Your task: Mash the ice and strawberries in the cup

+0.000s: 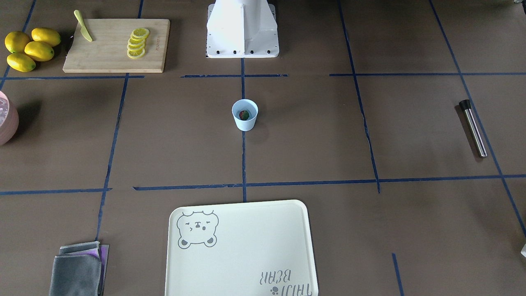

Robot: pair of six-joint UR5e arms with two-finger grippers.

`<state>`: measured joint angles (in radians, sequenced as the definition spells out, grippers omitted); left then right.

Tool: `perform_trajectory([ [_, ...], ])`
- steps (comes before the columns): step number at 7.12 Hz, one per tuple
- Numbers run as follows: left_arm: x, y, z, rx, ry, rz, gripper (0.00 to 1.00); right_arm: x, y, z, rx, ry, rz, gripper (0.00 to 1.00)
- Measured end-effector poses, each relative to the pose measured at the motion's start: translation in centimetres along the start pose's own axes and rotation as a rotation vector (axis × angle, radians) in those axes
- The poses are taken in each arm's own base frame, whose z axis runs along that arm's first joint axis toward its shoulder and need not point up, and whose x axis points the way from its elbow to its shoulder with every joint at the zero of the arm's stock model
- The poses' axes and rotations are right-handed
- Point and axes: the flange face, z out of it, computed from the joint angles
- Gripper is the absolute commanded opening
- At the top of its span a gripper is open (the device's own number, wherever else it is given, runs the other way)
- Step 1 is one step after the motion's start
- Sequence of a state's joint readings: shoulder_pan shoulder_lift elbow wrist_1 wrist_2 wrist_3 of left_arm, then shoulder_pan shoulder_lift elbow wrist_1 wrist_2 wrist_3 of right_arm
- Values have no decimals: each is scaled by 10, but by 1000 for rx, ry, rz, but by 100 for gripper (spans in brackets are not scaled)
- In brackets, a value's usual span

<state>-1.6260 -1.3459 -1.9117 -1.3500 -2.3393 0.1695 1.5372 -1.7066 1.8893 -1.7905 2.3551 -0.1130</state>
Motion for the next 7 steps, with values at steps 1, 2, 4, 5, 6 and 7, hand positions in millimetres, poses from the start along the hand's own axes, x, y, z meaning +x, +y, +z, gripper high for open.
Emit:
perform_trajectory([
  [1,-1,1,3,-7,1,-4,100,-1,4,-1,3,4,-4,100],
  [2,-6,2,9,-20,4,-11,100,-4,2,-4,14,8,-12,100],
  [4,-14,4,18,-41,7,-29,100,-6,-6,-9,29,26,-22,100],
  [5,-13,3,17,-39,6,-28,100,-4,-8,-8,27,37,-18,100],
  [6,-7,-1,10,-24,4,-11,100,-2,-10,-7,24,42,-15,100],
  [7,3,-11,0,-1,0,16,100,3,-14,-2,15,43,-10,100],
])
